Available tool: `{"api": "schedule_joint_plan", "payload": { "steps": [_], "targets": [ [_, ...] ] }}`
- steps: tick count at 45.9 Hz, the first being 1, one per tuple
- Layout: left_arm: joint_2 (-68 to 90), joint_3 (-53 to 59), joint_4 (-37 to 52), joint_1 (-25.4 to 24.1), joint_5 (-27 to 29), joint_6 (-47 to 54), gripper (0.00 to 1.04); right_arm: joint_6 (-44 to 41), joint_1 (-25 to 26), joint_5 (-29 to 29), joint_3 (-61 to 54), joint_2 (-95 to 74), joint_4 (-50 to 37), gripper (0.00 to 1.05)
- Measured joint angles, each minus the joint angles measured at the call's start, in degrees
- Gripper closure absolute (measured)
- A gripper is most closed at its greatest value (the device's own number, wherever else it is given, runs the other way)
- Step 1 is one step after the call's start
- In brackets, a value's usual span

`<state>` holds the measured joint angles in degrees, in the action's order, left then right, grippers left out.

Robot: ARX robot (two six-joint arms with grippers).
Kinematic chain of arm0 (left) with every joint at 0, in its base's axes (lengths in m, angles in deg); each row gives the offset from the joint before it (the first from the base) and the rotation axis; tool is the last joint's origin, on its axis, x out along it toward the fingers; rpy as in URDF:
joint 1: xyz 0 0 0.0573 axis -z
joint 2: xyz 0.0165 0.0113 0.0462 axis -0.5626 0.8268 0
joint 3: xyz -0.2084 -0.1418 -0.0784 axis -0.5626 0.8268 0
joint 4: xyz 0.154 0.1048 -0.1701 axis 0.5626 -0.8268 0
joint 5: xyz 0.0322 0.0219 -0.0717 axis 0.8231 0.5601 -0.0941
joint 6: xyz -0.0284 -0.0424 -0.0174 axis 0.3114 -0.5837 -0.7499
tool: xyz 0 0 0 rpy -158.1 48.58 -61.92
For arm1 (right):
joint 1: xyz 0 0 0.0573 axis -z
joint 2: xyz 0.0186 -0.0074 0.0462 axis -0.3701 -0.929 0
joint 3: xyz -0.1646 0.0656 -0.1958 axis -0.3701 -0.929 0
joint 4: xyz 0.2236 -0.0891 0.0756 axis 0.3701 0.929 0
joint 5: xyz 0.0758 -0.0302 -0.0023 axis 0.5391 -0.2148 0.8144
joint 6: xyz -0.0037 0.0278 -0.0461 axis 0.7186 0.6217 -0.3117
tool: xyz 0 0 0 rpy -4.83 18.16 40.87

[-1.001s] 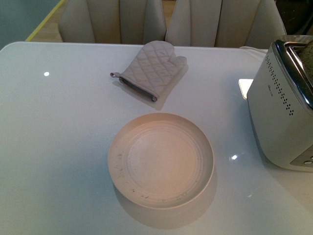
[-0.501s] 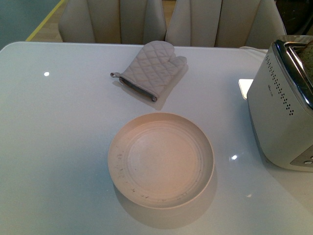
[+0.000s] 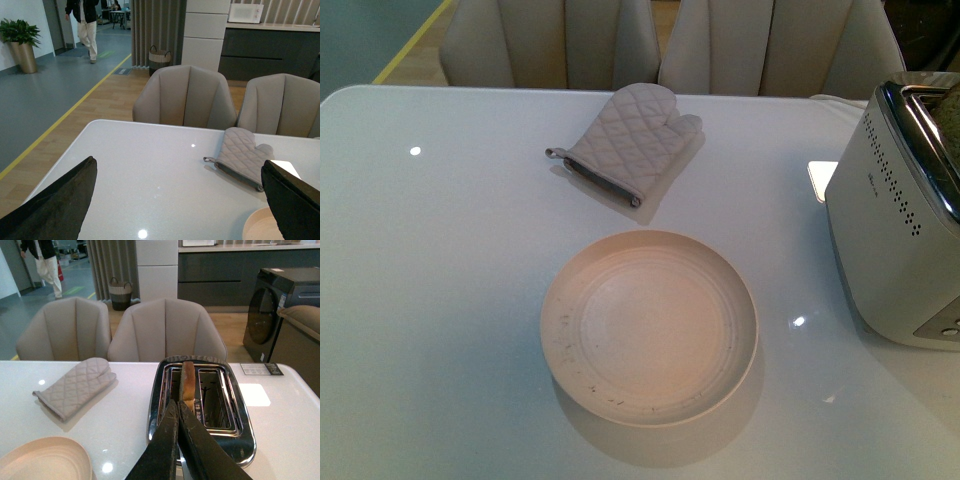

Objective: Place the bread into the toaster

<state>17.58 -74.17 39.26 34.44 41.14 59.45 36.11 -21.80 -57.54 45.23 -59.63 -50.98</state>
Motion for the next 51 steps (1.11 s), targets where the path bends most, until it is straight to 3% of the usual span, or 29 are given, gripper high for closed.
{"api": "schedule_joint_plan", "payload": {
  "steps": [6, 12, 28, 49, 51],
  "targets": [
    [0.00, 0.00, 0.00, 0.00, 0.00, 0.00, 0.07, 0.00, -0.02, -0.02, 0.00, 1.70, 1.75, 1.03],
    [0.00, 0.00, 0.00, 0.00, 0.00, 0.00, 0.07, 0.00, 0.00, -0.07, 0.00, 9.31, 10.97, 1.03],
    [-0.02, 0.00, 0.00, 0.00, 0.00, 0.00, 0.07, -0.07, -0.02, -0.07, 0.00, 11.39, 11.76, 1.02],
    [0.00, 0.00, 0.00, 0.00, 0.00, 0.00, 0.07, -0.09, 0.00, -0.07, 0.00, 11.41, 11.76, 0.31],
    [-0.02, 0.00, 0.00, 0.00, 0.00, 0.00, 0.07, -0.09, 0.00, -0.09, 0.00, 11.41, 11.76, 0.20]
  ]
}}
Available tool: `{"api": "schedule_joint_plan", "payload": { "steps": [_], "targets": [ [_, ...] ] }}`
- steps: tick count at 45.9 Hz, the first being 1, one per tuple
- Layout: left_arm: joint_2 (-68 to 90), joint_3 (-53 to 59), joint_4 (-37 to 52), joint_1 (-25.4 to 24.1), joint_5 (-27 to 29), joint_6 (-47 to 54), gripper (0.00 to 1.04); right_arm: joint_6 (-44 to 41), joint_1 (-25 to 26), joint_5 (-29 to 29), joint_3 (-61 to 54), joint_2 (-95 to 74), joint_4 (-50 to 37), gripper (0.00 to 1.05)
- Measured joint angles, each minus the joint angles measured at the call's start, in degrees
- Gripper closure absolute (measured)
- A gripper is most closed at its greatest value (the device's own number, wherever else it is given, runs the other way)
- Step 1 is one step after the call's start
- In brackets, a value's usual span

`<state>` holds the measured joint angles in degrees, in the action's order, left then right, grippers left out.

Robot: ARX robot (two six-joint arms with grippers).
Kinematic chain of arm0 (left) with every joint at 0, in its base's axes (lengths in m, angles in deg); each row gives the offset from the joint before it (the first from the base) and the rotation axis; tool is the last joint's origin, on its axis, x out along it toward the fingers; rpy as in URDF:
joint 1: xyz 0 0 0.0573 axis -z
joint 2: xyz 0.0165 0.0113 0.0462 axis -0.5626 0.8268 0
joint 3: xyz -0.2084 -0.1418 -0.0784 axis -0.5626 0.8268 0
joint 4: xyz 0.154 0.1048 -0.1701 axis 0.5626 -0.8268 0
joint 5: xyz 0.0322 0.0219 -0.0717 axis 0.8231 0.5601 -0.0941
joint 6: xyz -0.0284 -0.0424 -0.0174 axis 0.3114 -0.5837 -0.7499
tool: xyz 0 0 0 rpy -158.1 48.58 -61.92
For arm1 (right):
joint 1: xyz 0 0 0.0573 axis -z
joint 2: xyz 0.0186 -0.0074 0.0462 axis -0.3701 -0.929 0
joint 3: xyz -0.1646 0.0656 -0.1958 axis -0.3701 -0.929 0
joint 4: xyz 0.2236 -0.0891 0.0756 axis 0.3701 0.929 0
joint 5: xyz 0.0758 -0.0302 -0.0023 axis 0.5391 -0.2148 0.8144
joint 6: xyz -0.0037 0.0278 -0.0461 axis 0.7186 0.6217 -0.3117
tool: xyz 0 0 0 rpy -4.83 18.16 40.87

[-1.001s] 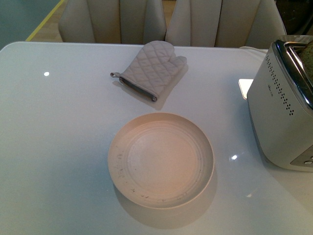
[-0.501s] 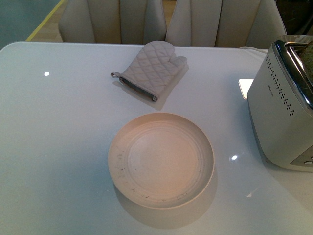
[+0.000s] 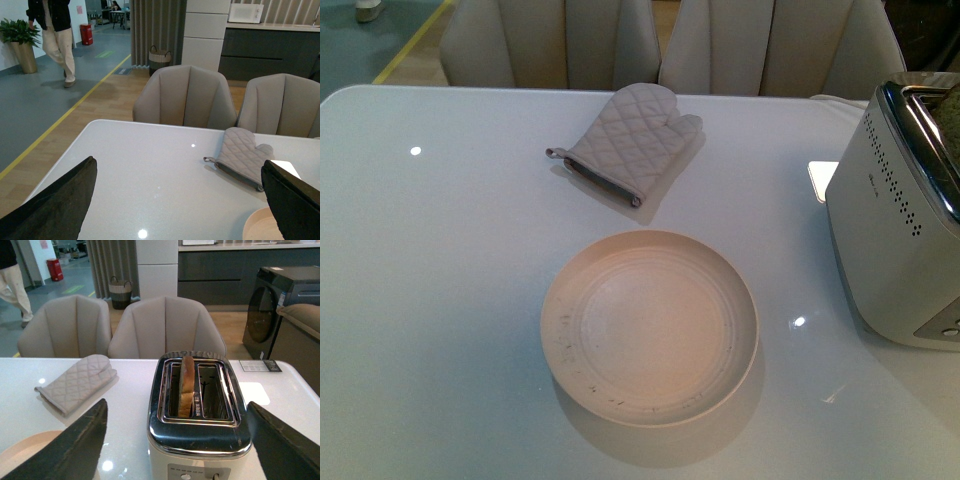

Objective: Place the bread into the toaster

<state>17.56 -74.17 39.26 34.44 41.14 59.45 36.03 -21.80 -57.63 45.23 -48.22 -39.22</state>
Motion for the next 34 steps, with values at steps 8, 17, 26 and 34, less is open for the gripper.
{"api": "schedule_joint_plan", "payload": {
  "steps": [8, 17, 26, 34],
  "targets": [
    [0.00, 0.00, 0.00, 0.00, 0.00, 0.00, 0.07, 0.00, 0.00, 0.00, 0.00, 0.00, 0.00, 0.09],
    [0.00, 0.00, 0.00, 0.00, 0.00, 0.00, 0.07, 0.00, 0.00, 0.00, 0.00, 0.00, 0.00, 0.09],
    [0.02, 0.00, 0.00, 0.00, 0.00, 0.00, 0.07, 0.00, 0.00, 0.00, 0.00, 0.00, 0.00, 0.09],
    [0.00, 0.00, 0.00, 0.00, 0.00, 0.00, 0.07, 0.00, 0.00, 0.00, 0.00, 0.00, 0.00, 0.09]
  ]
}}
